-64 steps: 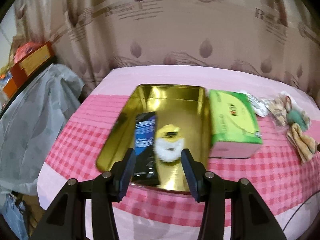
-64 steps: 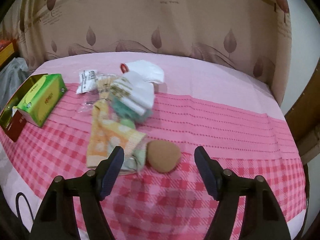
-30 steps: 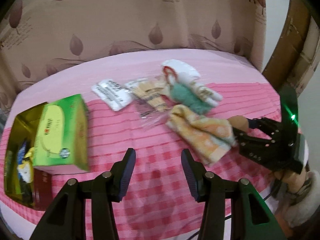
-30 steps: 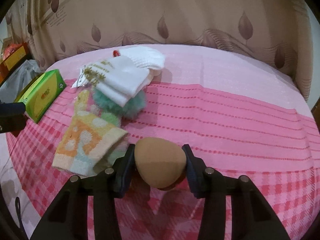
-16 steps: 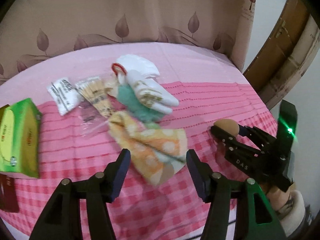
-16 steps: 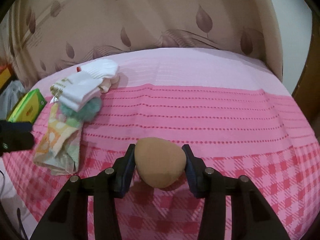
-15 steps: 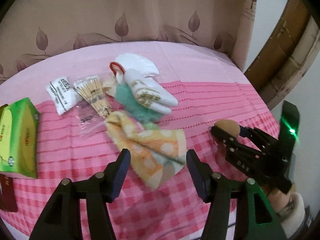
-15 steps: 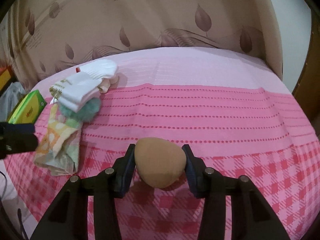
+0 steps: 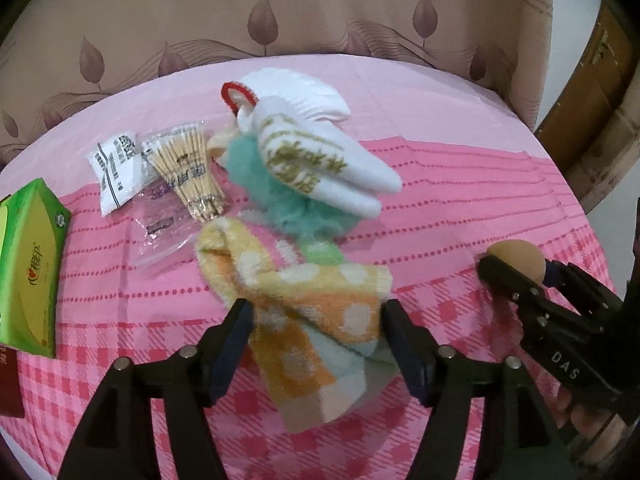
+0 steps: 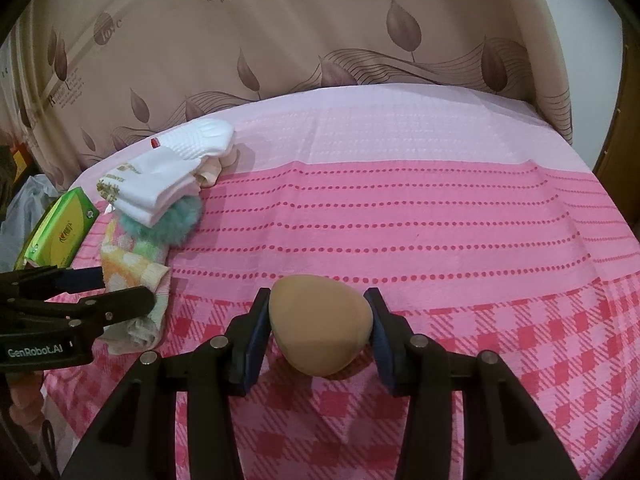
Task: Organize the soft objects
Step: 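Grasp the orange-patterned towel with the left tool while the right tool holds the sponge, then carry the towel over the gold tin with the left tool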
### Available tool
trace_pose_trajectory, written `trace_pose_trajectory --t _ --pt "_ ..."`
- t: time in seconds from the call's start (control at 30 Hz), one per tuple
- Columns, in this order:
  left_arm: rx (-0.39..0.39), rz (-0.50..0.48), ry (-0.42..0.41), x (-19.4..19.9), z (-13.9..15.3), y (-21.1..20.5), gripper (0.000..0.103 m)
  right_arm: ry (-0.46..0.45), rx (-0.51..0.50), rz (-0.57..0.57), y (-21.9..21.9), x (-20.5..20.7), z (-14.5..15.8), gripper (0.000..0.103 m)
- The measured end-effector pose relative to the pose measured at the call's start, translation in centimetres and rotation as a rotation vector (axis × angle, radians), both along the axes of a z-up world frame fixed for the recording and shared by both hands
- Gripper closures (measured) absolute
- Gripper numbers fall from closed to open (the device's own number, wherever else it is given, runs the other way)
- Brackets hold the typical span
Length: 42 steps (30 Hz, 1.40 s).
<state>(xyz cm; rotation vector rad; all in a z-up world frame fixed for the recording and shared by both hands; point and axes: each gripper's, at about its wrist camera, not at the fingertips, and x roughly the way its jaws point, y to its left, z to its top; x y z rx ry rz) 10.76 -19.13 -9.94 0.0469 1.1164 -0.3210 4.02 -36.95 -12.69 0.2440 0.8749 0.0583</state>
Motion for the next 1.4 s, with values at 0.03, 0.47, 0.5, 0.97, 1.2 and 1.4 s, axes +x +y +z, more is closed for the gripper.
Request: trace_pose_trajectory --t 0.03,0.47,0.5,0.97,1.2,1.4 --pt "-0.018 -0.003 0.001 0.0 -0.1 0.3 0.036 -0.001 0.000 0.000 0.0 0.0 0.0 0.060" --pt "-0.006 -0.116 0.009 -2.8 1.9 1.4 0.074 0.000 0.005 0.000 0.0 0.0 0.0 0.060" --pt "-0.007 -0.120 0.008 -3.1 2.1 1.7 0.074 0.000 0.004 0.000 0.0 0.0 0.0 0.060" --pt "0.002 -0.055 -0.071 -4.8 6.1 6.7 0.074 0.006 -0.016 0.002 0.2 0.1 -0.1 0.060" --pt "0.025 0.017 -0.120 -4.4 8.2 11.0 0.074 0.010 -0.035 0.003 0.4 0.2 -0.2 0.060" --pt "0.070 0.133 -0.165 -3.1 9.9 16.8 0.074 0.014 -0.051 0.004 0.6 0.3 -0.2 0.060"
